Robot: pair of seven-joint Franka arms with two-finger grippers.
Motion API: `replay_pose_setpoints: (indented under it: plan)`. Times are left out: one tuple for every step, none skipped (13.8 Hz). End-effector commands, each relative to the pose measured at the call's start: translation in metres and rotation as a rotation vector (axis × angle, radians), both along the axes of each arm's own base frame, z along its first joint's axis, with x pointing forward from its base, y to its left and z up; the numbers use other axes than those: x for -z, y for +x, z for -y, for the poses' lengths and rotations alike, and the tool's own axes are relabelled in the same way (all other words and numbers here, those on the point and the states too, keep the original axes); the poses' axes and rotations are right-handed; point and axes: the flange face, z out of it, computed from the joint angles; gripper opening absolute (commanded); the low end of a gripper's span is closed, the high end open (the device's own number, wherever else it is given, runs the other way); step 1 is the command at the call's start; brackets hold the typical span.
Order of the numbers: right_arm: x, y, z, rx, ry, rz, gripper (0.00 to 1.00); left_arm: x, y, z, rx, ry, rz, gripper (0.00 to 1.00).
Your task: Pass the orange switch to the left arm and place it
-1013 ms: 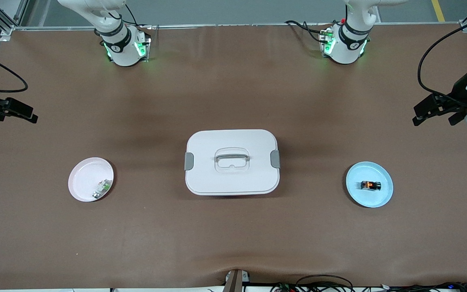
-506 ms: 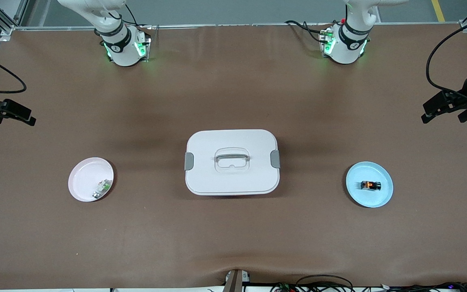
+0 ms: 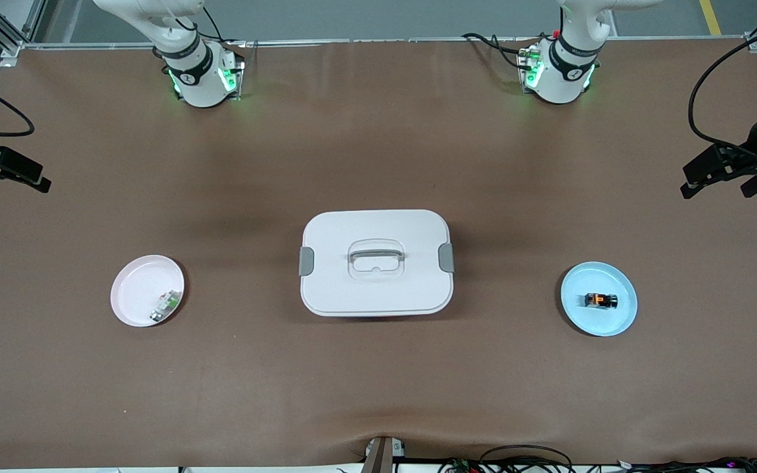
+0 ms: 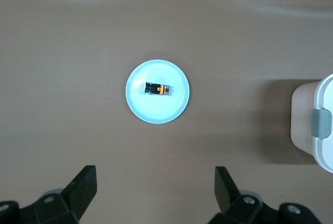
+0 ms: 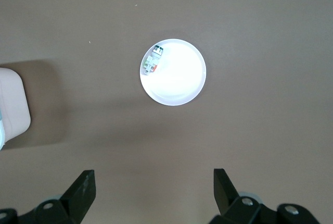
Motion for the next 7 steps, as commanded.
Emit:
replay_pose_setpoints:
  plan:
    - [0.0058,0.0001,0.0042,-0.006,-0.028,-0.019,1.00,-0.0040,0.0015,-0.0043,-0.003,0.018,-0.001,1.00]
    - [0.0068,0.0003,0.0052,-0.007,-0.037,-0.023,1.00,-0.0053,0.0008,-0.0052,0.000,0.019,-0.001,1.00]
    - [0.0086,-0.0005,0.0063,0.001,-0.040,-0.031,1.00,-0.0047,0.0015,-0.0050,0.003,0.018,0.001,1.00]
    - [0.0071,-0.0017,0.0054,-0.004,-0.039,-0.036,1.00,-0.0056,0.0016,-0.0026,0.006,0.019,0.004,1.00]
    - [0.0062,-0.0020,0.0040,-0.008,-0.042,-0.035,1.00,-0.0059,0.0019,-0.0024,0.006,0.017,0.007,1.00]
    - [0.0071,-0.0021,0.0031,-0.008,-0.042,-0.038,1.00,-0.0059,0.0019,-0.0017,0.008,0.019,0.007,1.00]
    - [0.0072,-0.0024,0.0039,-0.007,-0.042,-0.039,1.00,-0.0051,0.0024,-0.0026,0.006,0.019,0.005,1.00]
